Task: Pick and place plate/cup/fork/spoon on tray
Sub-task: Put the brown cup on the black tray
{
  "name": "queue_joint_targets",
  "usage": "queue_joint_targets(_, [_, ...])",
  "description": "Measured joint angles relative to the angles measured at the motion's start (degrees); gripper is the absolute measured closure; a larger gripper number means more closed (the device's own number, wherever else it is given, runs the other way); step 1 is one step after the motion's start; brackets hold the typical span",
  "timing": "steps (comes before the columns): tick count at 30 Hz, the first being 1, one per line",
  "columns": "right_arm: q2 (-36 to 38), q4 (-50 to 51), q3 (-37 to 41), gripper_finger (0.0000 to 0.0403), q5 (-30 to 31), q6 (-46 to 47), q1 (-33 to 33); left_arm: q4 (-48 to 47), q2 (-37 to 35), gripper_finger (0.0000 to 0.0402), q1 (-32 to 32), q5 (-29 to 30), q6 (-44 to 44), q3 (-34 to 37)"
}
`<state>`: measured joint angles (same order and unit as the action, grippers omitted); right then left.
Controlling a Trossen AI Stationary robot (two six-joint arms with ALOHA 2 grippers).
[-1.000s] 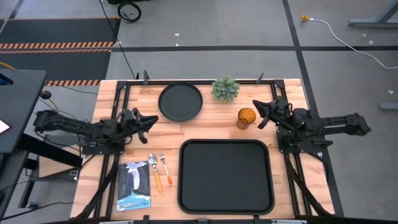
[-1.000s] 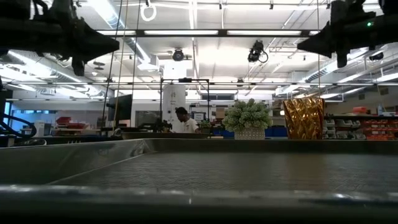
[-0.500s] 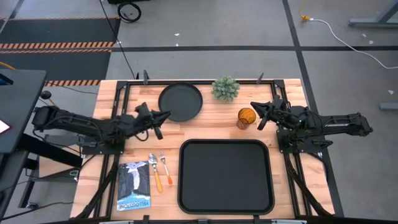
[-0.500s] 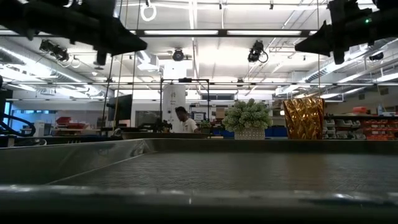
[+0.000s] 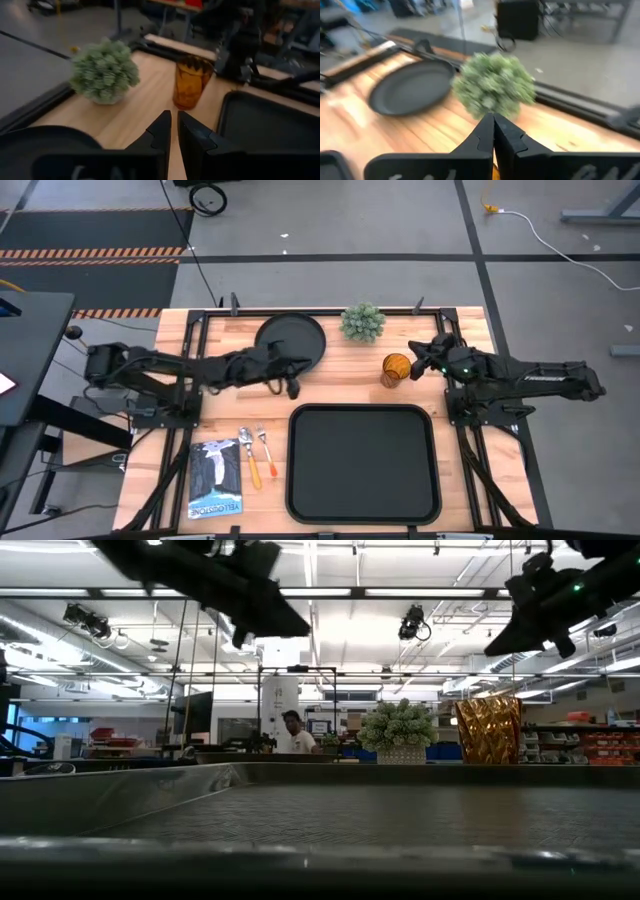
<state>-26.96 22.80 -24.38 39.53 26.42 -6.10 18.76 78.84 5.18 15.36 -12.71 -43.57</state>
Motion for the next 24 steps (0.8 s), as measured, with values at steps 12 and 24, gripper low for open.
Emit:
queue_joint_targets(12, [-10.2,10.2,-5.7,0.0394,-6.6,7.5,-8.0,-20.0,20.6,0.0299,5.0,-18.6,6.7,-27.0])
queue_joint_targets(24, [-16.0,15.7,-5.7,0.0393,-16.7,12.9,-14.4,-37.1,34.2,0.0249,5.1,-20.9,17.4,-47.2])
